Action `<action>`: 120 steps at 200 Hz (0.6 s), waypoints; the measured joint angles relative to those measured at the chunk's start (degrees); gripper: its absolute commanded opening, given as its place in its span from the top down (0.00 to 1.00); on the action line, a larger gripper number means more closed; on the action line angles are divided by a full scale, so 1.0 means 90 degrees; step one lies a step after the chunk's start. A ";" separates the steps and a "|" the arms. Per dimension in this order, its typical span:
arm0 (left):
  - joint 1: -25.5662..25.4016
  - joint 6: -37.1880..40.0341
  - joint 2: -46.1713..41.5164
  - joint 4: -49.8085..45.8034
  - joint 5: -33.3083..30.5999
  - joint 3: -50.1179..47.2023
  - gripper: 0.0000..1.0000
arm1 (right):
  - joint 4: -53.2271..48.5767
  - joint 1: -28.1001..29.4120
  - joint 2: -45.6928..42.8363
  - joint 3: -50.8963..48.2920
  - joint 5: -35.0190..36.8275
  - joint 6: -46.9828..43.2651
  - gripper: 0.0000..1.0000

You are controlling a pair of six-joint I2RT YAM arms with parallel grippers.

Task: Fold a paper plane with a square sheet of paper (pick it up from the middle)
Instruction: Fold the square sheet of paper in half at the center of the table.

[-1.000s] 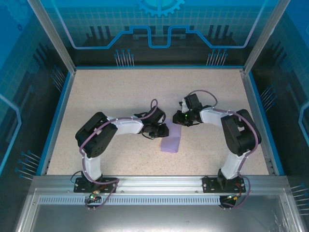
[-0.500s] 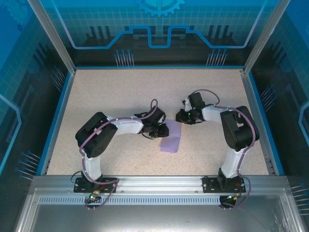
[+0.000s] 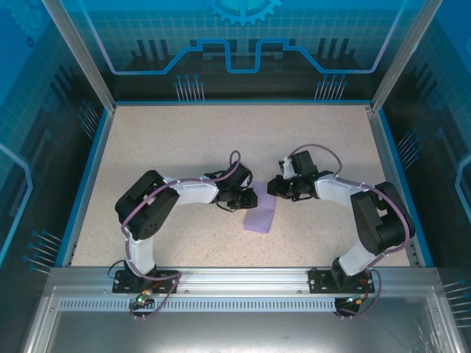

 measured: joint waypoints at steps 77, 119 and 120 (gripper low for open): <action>0.0000 0.0119 0.0000 -0.0012 0.0002 0.0010 0.81 | -0.0311 0.0444 -0.0005 -0.0508 0.0027 0.0214 0.82; 0.0000 0.0124 0.0005 -0.0015 0.0002 0.0010 0.81 | -0.0374 0.0476 -0.0010 -0.0517 0.0117 0.0034 0.82; 0.0000 0.0124 0.0005 -0.0012 0.0002 0.0010 0.81 | -0.0374 0.0476 -0.0012 -0.0517 0.0119 0.0032 0.82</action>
